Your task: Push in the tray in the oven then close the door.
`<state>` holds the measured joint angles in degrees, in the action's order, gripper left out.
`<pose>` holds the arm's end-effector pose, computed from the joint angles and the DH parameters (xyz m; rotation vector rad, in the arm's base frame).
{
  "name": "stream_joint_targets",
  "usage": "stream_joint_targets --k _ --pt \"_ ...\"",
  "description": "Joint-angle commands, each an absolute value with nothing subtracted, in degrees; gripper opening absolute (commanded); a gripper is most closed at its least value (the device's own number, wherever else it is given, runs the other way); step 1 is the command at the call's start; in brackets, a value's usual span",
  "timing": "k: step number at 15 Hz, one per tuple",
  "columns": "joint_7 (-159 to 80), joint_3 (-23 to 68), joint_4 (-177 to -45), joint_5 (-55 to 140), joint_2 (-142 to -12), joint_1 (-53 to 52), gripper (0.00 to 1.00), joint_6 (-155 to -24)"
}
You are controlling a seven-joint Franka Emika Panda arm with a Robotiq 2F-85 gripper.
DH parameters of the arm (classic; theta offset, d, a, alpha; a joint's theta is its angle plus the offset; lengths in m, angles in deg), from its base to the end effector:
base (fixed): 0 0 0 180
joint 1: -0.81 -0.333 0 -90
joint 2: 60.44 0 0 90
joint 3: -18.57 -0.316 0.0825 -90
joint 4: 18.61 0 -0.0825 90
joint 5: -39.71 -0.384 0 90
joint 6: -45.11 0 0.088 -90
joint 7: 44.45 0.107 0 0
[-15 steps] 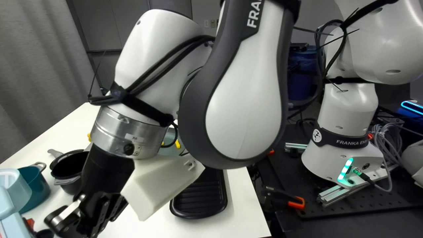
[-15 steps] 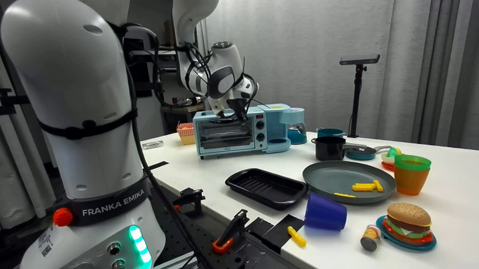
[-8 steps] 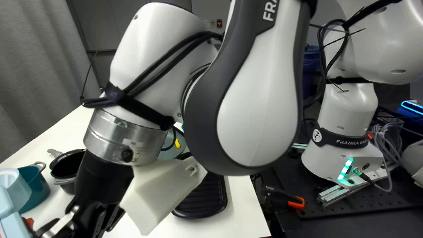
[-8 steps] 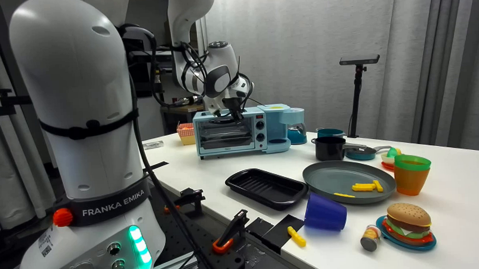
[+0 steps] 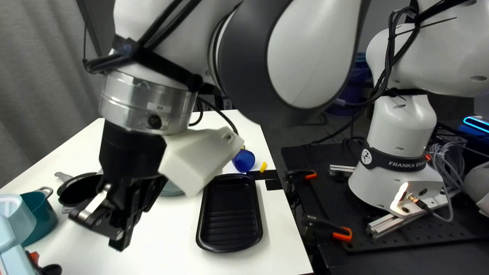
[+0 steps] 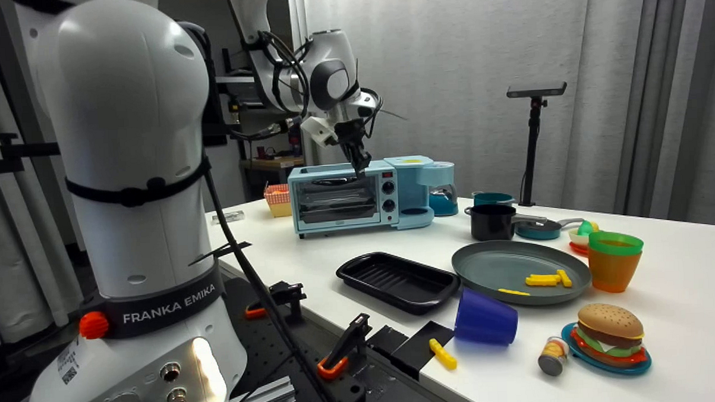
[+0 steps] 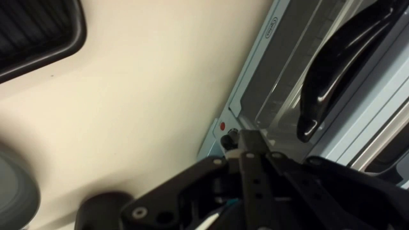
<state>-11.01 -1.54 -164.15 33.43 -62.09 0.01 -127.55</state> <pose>0.4644 0.1690 0.3102 -2.8084 0.4627 -0.5416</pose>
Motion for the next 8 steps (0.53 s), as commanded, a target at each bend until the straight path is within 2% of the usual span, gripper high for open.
stream_joint_targets --k 1,8 --pt "-4.0 -0.4 -165.5 45.4 -53.1 0.5 0.00 -116.7" --pt "-8.6 1.4 -161.8 47.3 -46.3 -3.0 0.00 -97.9"
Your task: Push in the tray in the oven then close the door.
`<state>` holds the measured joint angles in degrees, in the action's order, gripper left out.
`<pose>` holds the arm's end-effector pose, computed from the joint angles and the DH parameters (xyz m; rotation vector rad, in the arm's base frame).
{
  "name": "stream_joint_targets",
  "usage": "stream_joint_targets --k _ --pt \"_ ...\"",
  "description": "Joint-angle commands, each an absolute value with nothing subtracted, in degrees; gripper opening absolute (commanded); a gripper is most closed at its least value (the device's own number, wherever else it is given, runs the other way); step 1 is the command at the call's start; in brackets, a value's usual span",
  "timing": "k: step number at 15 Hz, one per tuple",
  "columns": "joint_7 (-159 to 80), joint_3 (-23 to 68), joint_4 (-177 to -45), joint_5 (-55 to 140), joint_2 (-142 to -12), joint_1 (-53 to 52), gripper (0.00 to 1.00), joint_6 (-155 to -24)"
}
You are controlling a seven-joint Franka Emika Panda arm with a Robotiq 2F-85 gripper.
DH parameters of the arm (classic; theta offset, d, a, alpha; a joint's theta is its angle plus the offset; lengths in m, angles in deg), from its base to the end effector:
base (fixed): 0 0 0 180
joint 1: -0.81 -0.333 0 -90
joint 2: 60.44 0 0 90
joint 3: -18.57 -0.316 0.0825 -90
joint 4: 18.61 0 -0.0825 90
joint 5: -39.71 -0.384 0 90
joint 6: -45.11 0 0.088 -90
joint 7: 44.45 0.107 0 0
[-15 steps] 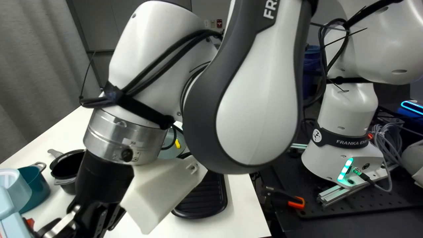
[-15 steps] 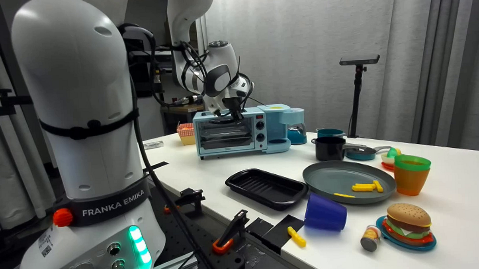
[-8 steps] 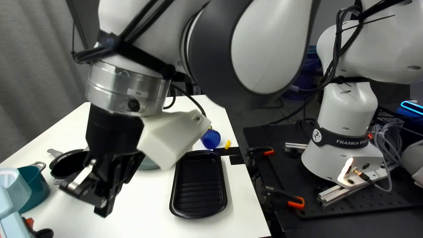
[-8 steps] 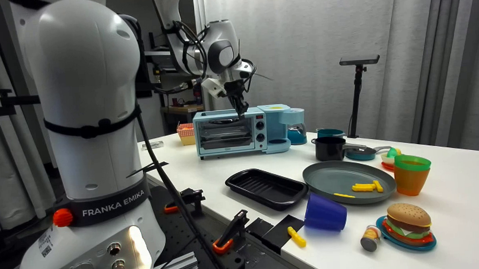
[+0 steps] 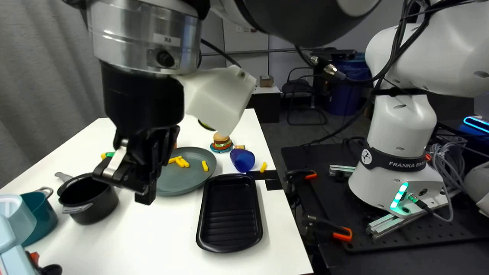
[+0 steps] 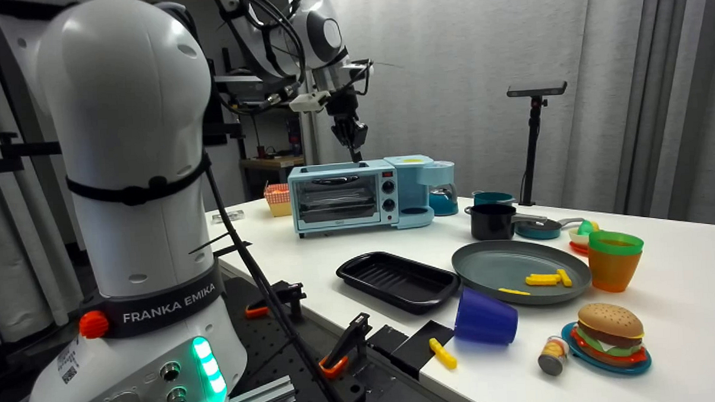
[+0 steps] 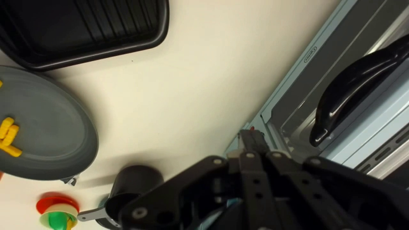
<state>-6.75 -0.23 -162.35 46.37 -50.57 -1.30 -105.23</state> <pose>0.4438 0.1724 0.3695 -3.0671 0.3027 -0.4689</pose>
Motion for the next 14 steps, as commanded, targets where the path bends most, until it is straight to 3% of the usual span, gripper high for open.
stream_joint_targets --k 1,14 --pt "-9.6 1.7 -161.6 47.3 -45.3 -3.1 0.00 -95.5" --pt "-14.9 3.1 -162.7 47.5 -33.3 -2.2 0.00 -78.9"
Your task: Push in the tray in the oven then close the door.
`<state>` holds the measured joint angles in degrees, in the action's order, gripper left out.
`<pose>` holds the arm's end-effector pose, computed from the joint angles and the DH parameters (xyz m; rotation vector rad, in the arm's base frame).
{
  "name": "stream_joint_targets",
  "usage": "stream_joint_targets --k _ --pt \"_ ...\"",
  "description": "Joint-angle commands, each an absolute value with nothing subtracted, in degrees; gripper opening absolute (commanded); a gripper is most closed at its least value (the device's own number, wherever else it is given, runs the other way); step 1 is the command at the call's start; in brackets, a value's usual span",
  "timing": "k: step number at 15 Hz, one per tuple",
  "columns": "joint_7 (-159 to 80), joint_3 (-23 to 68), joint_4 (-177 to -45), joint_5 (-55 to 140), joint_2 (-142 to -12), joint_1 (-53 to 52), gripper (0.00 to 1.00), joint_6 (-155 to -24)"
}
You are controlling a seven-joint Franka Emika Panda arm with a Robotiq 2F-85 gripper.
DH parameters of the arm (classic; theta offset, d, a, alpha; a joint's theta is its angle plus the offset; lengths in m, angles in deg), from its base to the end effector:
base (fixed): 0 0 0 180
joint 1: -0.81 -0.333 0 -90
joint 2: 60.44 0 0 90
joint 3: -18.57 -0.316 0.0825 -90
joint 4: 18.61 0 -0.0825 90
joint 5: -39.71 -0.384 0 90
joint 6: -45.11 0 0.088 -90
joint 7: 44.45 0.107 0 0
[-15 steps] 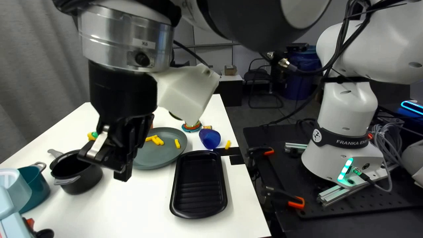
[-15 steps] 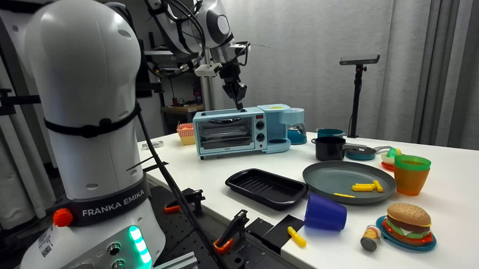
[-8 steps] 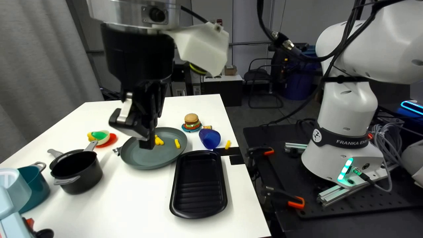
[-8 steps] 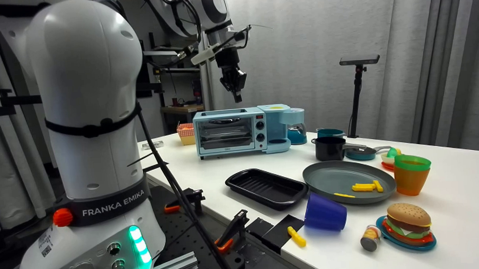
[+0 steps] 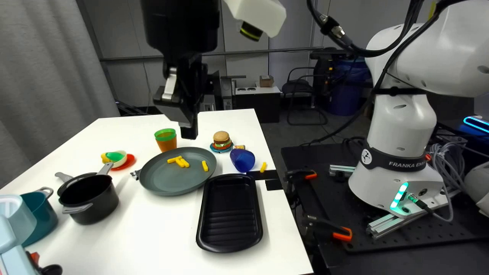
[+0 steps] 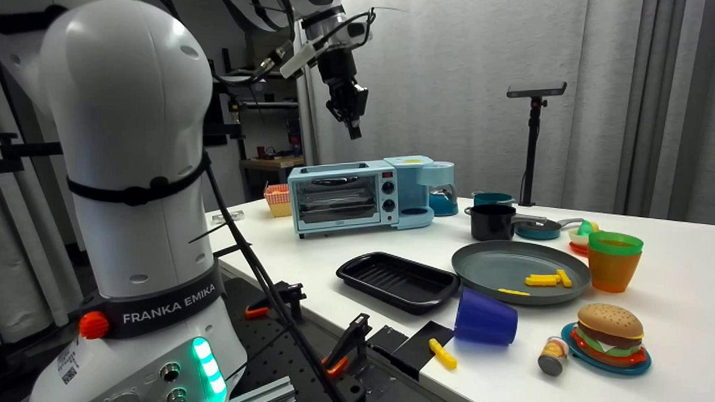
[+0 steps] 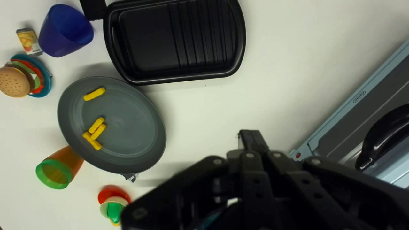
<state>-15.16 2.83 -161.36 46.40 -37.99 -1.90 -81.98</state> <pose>0.4088 0.1343 0.4325 2.9797 -0.2058 0.2589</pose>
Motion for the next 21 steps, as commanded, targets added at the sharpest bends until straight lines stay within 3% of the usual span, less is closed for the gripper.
stream_joint_targets --k 1,2,3,4,14,21 --pt "-14.5 3.0 -162.6 47.8 -32.8 -2.0 0.00 -78.2" --pt "-14.2 2.8 -162.6 47.8 -32.3 -1.9 0.00 -77.7" --pt "-14.1 2.7 -162.5 48.0 -31.9 -1.8 0.26 -77.1" --pt "-14.0 2.6 -162.5 48.1 -31.5 -1.7 0.27 -76.8" --pt "-12.3 1.8 -162.6 50.3 -30.2 -0.9 0.99 -75.9" --pt "-7.5 1.2 -162.4 52.7 -30.0 -0.5 1.00 -75.0"
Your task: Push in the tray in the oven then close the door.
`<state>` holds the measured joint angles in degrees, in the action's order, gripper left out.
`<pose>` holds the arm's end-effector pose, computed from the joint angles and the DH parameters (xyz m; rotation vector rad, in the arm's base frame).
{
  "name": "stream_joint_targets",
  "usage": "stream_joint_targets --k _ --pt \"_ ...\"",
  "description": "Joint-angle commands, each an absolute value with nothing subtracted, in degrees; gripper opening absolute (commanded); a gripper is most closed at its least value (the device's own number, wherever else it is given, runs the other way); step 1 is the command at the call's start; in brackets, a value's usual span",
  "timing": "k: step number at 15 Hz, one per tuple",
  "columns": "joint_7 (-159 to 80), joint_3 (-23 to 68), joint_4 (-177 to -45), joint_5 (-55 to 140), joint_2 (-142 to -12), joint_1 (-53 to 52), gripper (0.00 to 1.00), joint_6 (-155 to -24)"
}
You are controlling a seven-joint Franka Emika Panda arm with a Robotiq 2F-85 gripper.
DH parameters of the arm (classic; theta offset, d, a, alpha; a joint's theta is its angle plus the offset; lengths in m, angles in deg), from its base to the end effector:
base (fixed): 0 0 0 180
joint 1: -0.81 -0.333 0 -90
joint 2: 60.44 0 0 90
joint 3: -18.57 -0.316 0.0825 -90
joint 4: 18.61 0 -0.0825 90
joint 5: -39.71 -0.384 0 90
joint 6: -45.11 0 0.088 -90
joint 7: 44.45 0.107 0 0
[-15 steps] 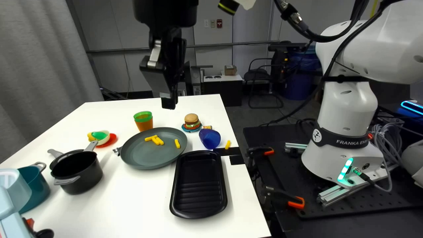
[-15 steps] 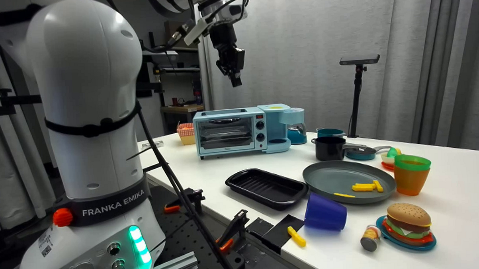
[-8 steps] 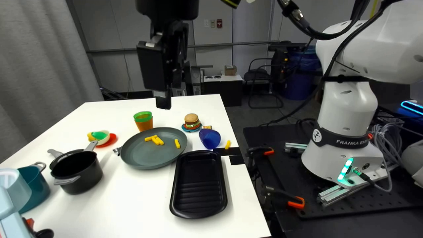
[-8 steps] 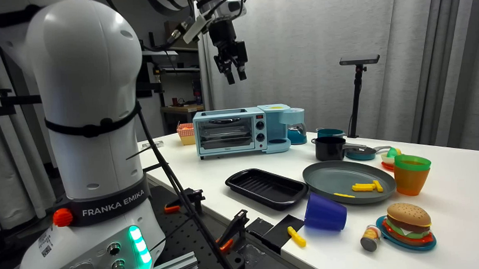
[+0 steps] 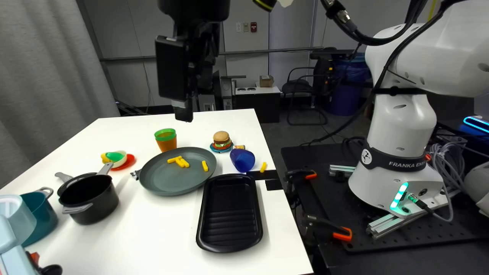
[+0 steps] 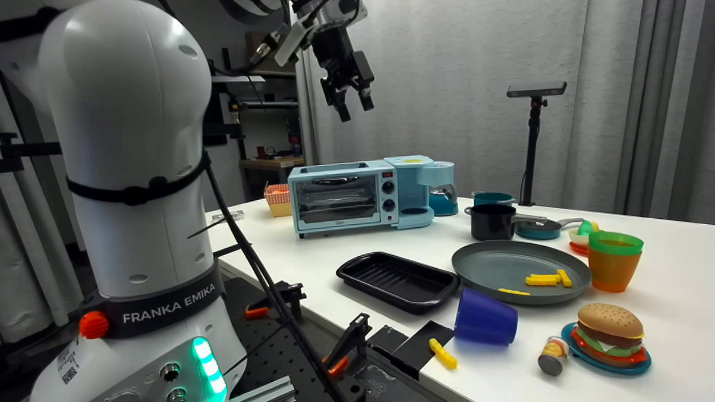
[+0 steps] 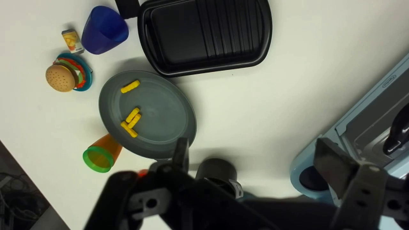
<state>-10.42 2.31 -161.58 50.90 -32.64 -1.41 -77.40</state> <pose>0.3919 0.1264 0.4614 2.8823 -0.2875 0.3267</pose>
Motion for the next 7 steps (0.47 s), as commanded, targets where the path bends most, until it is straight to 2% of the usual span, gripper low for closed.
stream_joint_targets --k 1,7 --pt "-6.5 1.2 -162.3 52.7 -30.1 -0.5 1.00 -74.7" --pt "-7.9 2.2 -161.5 51.4 -32.6 -1.6 1.00 -76.3"
